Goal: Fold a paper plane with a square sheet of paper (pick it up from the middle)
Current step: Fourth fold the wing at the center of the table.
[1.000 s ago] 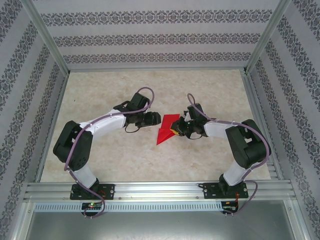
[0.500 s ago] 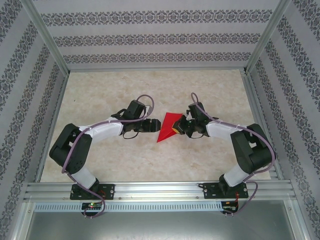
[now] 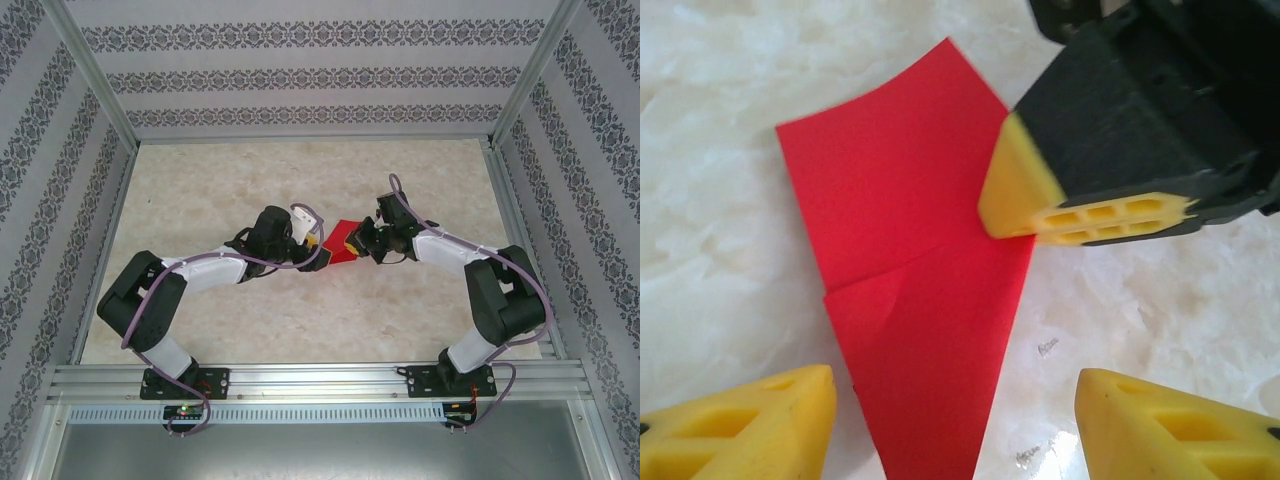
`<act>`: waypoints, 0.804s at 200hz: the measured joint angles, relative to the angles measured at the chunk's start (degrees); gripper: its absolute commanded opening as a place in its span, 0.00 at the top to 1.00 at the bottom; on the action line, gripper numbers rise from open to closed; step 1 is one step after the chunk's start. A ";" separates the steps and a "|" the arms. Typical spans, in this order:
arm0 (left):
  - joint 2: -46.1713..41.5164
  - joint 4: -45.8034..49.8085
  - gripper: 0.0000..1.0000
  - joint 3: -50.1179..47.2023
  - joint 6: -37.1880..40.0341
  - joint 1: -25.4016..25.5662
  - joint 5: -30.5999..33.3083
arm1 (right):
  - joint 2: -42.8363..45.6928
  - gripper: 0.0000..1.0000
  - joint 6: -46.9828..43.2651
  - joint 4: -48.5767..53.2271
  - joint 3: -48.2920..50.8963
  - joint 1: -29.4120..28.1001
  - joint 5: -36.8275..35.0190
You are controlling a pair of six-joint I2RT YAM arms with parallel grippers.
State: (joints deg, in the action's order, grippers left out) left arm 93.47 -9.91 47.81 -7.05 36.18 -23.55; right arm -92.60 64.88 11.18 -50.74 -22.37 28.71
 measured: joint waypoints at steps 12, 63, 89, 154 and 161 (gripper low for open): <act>0.20 -0.37 0.35 0.04 2.21 0.00 -0.52 | -0.72 0.97 -0.02 0.55 -0.63 -0.02 0.15; 2.99 -0.55 0.42 0.09 7.87 1.81 -2.14 | -2.21 0.97 -0.26 3.48 -2.05 -0.79 0.79; 4.17 -0.68 0.45 0.09 9.49 2.54 -2.05 | -2.45 0.97 -0.46 4.85 -2.27 -1.18 1.05; 6.25 -0.83 0.53 0.09 13.46 4.52 0.22 | -2.99 0.96 -0.46 6.05 -2.91 -1.27 1.55; 6.49 -0.85 0.54 0.09 13.75 4.74 0.66 | -3.06 0.96 -0.46 6.05 -2.91 -1.27 1.62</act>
State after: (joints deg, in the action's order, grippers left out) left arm 99.96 -10.76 47.90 6.70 40.93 -22.90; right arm -95.66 64.42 17.23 -53.65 -23.64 30.33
